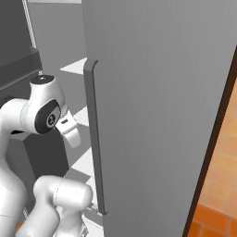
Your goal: Take the meat container that has the shrimp and place it on the second highest rack of the freezer. Then take the vegetable container that has the bell pepper and lemon wedge and place it on the highest rack of the freezer.
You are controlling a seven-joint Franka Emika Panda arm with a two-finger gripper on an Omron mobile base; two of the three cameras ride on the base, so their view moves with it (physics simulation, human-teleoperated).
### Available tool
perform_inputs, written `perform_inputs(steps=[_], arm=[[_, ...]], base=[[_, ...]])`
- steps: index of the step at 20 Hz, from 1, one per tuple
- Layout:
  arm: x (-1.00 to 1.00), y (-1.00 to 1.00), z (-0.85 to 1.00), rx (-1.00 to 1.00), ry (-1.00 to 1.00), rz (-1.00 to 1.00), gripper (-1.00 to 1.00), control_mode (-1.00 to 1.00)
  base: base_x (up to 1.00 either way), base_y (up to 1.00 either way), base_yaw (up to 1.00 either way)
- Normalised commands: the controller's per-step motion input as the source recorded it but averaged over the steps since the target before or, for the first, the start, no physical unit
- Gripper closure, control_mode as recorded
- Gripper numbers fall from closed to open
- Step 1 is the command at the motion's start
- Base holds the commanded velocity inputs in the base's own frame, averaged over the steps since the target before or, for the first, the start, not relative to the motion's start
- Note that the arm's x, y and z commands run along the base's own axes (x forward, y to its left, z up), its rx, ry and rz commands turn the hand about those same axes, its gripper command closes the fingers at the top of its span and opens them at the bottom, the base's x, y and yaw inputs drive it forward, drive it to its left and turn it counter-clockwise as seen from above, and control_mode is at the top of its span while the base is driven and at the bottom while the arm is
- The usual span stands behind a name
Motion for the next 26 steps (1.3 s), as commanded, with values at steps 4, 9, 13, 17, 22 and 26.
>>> perform_inputs(steps=[4, 9, 13, 17, 22, 26], arm=[[-0.03, -0.01, 0.3, 0.07, 0.17, 0.31, -1.0, -1.0], [-0.43, -0.02, 0.05, -0.11, 0.05, 0.14, -1.0, -1.0], [-0.64, -0.06, 0.0, -0.24, 0.01, 0.12, -1.0, -1.0], [-0.59, -0.31, 0.0, 0.03, 0.0, 0.21, -1.0, -1.0], [-0.03, 0.09, 0.0, 0.08, 0.0, 0.08, -1.0, -1.0], [-0.09, 0.11, -0.01, 0.01, 0.0, 0.06, -1.0, -1.0]], base=[[0.0, 0.0, 0.0], [0.0, 0.0, 0.0], [0.0, 0.0, 0.0], [0.0, 0.0, 0.0], [0.0, 0.0, 0.0], [0.0, 0.0, 0.0]])
